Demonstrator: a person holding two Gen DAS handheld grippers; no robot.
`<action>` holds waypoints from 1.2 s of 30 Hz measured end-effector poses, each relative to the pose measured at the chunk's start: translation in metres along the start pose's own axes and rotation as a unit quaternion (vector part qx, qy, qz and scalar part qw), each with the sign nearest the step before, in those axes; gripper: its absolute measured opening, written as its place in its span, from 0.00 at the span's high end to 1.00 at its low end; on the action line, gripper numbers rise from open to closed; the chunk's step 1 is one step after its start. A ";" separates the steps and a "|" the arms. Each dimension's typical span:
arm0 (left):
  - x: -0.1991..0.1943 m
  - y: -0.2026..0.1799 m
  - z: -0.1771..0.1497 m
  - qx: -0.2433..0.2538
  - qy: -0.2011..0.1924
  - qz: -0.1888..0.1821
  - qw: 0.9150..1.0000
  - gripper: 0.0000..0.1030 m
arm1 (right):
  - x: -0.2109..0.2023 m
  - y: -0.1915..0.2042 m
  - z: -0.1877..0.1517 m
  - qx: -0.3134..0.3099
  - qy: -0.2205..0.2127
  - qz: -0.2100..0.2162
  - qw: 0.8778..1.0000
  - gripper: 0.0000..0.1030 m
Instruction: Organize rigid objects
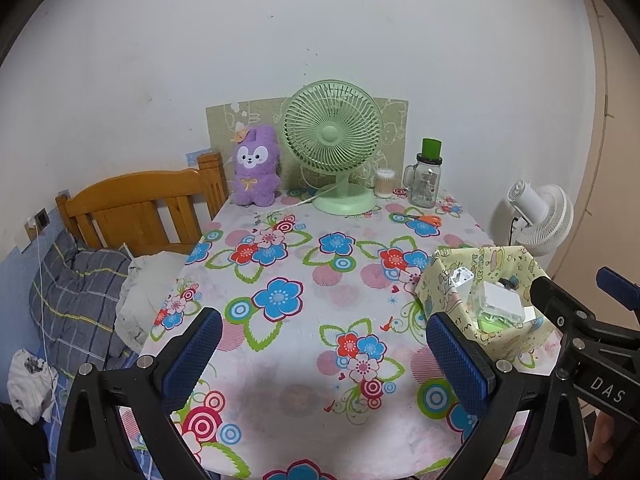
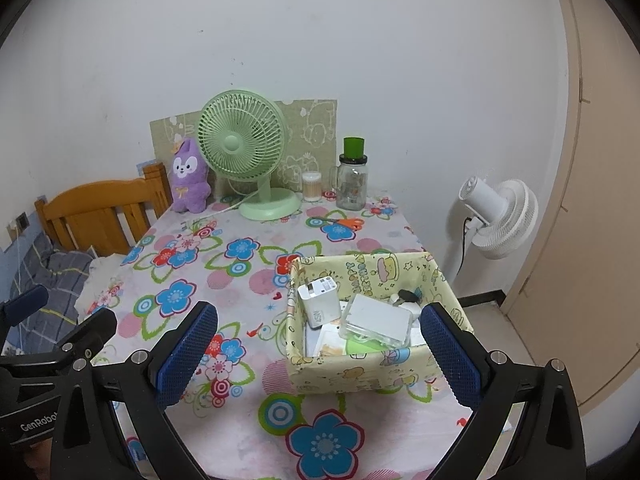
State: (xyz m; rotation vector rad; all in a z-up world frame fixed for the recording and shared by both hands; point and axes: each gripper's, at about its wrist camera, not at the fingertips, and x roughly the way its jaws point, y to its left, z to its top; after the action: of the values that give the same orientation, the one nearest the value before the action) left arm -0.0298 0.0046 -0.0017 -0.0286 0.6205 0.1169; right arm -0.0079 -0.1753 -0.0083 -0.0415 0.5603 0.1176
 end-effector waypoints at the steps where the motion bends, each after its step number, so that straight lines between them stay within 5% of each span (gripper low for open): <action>1: 0.000 0.000 0.000 0.000 0.000 0.000 1.000 0.00 | 0.000 0.000 0.000 -0.001 0.000 -0.001 1.000 0.00; 36: -0.002 -0.003 0.000 -0.004 -0.013 0.001 1.000 0.00 | -0.011 0.003 0.002 -0.008 -0.043 -0.012 0.999 0.00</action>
State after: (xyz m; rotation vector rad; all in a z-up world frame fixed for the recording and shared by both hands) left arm -0.0313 0.0018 -0.0004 -0.0337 0.5935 0.1215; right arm -0.0161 -0.1731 -0.0010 -0.0588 0.4726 0.1001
